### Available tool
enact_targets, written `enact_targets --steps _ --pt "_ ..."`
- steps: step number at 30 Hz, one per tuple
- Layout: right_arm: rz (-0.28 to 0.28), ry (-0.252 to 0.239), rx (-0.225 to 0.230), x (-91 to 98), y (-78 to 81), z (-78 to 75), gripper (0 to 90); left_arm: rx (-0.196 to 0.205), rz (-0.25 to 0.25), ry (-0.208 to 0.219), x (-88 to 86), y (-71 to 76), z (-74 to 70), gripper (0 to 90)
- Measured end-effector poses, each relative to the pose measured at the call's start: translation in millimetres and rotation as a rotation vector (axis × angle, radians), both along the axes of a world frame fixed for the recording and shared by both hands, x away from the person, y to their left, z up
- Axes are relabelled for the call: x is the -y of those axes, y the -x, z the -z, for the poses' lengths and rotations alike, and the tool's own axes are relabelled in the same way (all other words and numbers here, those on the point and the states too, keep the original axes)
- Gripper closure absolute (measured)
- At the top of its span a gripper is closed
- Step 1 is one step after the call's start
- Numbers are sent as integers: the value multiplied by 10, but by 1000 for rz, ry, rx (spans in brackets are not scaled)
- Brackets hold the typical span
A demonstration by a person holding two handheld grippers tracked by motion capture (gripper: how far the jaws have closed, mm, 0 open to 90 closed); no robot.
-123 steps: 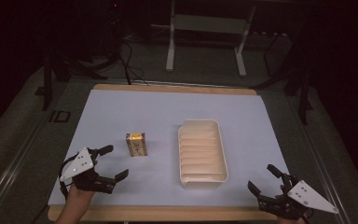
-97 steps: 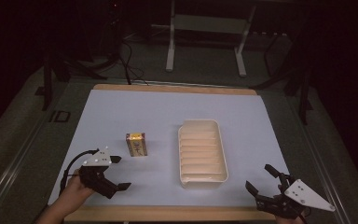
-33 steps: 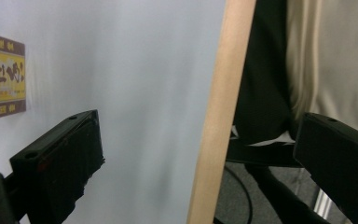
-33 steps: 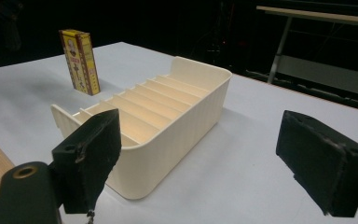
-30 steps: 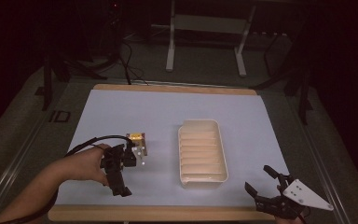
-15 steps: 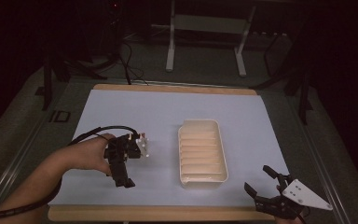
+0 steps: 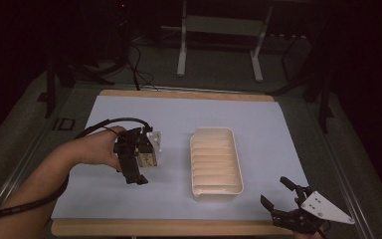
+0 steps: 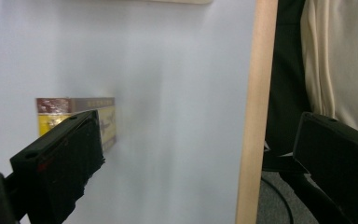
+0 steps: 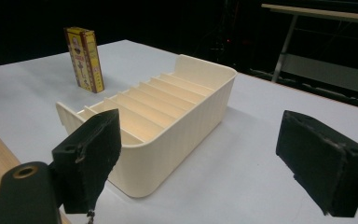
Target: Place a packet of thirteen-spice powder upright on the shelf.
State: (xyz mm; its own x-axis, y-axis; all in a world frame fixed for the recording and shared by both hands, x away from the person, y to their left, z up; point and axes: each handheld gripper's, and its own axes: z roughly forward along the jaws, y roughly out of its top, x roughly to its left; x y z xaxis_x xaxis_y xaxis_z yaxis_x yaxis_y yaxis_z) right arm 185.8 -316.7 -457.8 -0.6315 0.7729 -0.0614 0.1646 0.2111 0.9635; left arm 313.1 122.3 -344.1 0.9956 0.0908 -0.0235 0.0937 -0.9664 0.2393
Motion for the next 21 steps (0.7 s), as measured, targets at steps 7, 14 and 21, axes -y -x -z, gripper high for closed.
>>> enact_targets --steps 7,14,21 --pt "-1 6 -4 -10 -5 3 141 12 -12 22 9 -159 -79 15" --pt "-2 8 -5 -12 -6 5 141 19 -27 -1 8 -324 -76 15" --pt "-5 7 -7 -6 -9 5 141 45 -59 -49 -34 -497 11 35"
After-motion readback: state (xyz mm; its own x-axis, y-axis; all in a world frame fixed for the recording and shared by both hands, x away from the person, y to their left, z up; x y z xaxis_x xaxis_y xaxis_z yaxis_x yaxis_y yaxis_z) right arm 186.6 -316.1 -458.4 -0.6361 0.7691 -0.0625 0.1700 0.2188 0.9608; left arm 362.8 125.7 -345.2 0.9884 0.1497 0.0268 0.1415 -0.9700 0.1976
